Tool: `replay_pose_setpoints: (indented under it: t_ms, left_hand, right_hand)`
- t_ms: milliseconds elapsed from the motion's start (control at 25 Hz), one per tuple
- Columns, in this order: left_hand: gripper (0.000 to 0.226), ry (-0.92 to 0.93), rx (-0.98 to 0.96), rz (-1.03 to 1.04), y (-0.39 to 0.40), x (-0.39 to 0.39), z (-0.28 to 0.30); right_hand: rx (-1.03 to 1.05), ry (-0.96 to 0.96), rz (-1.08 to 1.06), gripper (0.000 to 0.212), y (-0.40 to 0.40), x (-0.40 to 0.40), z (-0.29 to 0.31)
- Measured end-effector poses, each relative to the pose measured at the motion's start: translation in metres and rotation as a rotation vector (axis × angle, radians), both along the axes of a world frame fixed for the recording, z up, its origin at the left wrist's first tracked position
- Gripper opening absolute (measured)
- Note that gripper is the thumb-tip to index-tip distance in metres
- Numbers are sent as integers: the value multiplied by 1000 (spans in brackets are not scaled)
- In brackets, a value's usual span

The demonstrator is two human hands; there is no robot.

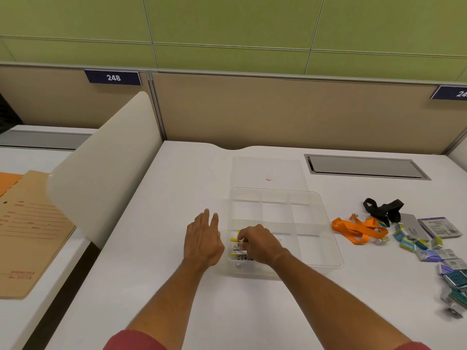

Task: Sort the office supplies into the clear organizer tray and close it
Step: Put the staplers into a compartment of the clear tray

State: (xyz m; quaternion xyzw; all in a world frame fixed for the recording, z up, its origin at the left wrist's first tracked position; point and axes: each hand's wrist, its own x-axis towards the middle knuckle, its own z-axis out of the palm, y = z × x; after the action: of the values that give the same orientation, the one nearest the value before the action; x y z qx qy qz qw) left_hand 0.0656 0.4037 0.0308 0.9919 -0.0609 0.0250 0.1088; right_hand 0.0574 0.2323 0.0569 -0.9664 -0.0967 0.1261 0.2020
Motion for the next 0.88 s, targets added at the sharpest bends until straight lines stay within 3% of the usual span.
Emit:
replay_pose_setpoints:
  t_ms: [120, 320, 640, 880]
  left_hand:
    - [55, -6, -18, -17, 0, -2, 2]
    - [63, -4, -42, -64, -6, -3, 8]
    - [80, 31, -27, -219, -53, -4, 21]
    - [82, -20, -9, -321, -108, -11, 22]
  right_hand:
    - [41, 0, -28, 18, 1, -2, -5]
    - [56, -146, -138, 28, -10, 1, 8]
    - [-172, -179, -221, 74, -67, -30, 5]
    - [-224, -197, -311, 87, -121, -54, 3]
